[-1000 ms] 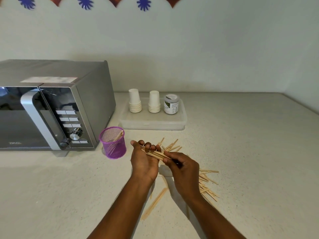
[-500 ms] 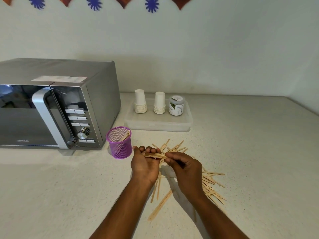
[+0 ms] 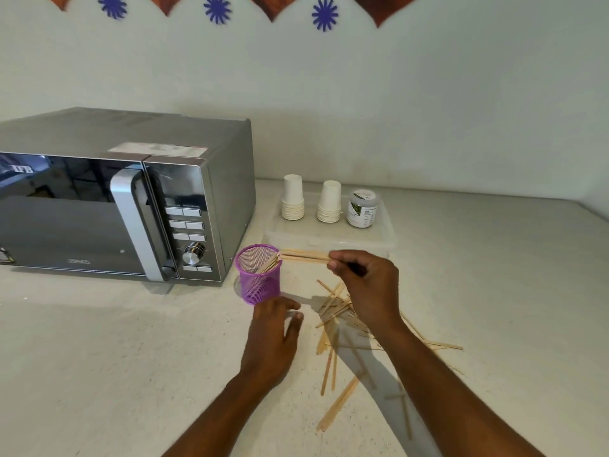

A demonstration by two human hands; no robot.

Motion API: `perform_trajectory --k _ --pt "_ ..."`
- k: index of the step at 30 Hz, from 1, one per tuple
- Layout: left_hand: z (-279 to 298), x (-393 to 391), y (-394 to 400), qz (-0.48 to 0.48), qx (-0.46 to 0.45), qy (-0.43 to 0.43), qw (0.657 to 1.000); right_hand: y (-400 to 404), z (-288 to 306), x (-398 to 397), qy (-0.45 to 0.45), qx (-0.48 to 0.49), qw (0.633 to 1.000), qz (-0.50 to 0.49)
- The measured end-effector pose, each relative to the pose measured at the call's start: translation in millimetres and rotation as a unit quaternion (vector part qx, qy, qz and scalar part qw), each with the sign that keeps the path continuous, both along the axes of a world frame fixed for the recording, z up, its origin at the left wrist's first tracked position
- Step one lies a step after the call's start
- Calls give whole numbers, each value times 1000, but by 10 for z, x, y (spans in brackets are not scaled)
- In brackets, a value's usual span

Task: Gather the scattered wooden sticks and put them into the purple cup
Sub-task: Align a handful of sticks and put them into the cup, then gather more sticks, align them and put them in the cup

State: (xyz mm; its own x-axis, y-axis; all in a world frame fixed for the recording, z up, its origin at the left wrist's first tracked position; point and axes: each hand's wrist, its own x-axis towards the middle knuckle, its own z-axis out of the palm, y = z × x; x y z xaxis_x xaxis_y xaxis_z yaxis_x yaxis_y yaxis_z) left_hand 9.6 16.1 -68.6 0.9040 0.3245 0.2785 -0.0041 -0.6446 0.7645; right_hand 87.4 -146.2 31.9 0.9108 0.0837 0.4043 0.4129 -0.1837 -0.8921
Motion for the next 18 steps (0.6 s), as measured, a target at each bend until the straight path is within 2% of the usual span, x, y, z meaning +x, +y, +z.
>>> perform_trajectory --k 3,6,11,14,18 --pt "-48 -21 17 -73 115 62 989 305 178 108 -97 -89 991 22" --pt "-64 -3 -30 -115 196 107 968 566 306 235 -163 -206 963 67" --pt "-75 14 -18 -132 211 123 961 916 399 429 -145 -378 904 137" --pt "-85 25 -9 -130 212 112 962 1035 398 462 -135 -399 894 151" --pt "-123 43 12 -131 193 105 967 1001 316 465 -113 -332 930 111"
